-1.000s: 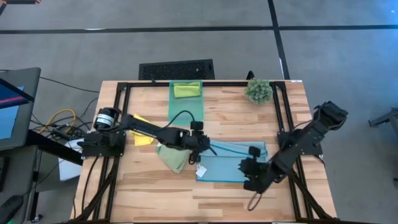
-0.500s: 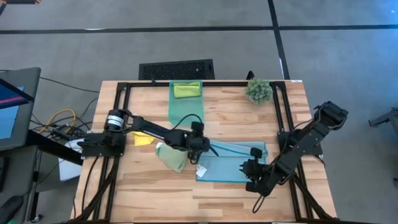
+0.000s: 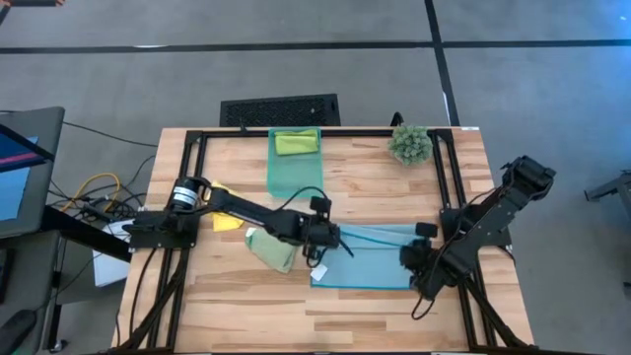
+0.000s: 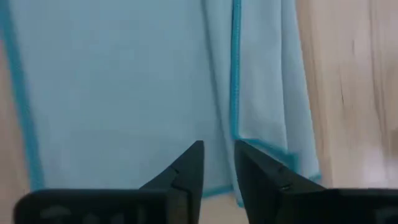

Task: Fold microfiber towels
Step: Fold the blue microfiber cloth

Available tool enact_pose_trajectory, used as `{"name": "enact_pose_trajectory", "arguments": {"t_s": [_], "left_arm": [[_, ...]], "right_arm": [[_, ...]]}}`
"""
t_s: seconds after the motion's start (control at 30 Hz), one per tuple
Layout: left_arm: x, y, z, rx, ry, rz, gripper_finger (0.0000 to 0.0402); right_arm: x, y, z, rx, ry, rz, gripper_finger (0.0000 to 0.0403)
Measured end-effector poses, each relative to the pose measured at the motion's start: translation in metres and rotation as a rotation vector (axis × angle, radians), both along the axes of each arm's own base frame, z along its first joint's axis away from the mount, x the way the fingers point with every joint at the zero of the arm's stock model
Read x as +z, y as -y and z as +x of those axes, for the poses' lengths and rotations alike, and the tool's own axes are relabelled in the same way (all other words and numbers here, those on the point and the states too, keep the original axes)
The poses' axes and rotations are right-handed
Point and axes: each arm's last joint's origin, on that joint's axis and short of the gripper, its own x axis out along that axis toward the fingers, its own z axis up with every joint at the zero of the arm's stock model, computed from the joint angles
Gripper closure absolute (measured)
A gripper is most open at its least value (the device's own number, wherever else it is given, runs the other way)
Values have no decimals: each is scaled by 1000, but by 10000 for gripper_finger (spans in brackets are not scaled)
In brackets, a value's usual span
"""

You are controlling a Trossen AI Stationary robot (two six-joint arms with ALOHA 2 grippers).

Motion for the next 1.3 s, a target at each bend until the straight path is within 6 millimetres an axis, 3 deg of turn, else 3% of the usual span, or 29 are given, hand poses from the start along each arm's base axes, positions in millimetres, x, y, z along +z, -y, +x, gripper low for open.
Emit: {"name": "enact_pose_trajectory", "arguments": {"t_s": [0.3,0.43,0.8,1.3], "left_arm": [[29,41,-5,-66,-64,-1,398],[35,52,-5,-93,-48,-7,399],[37,58,-6,-118,-54,-17,401],[38,58,-5,-118,-44,-21,401]], "right_arm": [[1,2,-2,260,-91,-115,189],[2,9,1,267,-101,-168,171],[1,26,14,353,-209,-181,193],[-5,68,43,414,-335,47,233]]}}
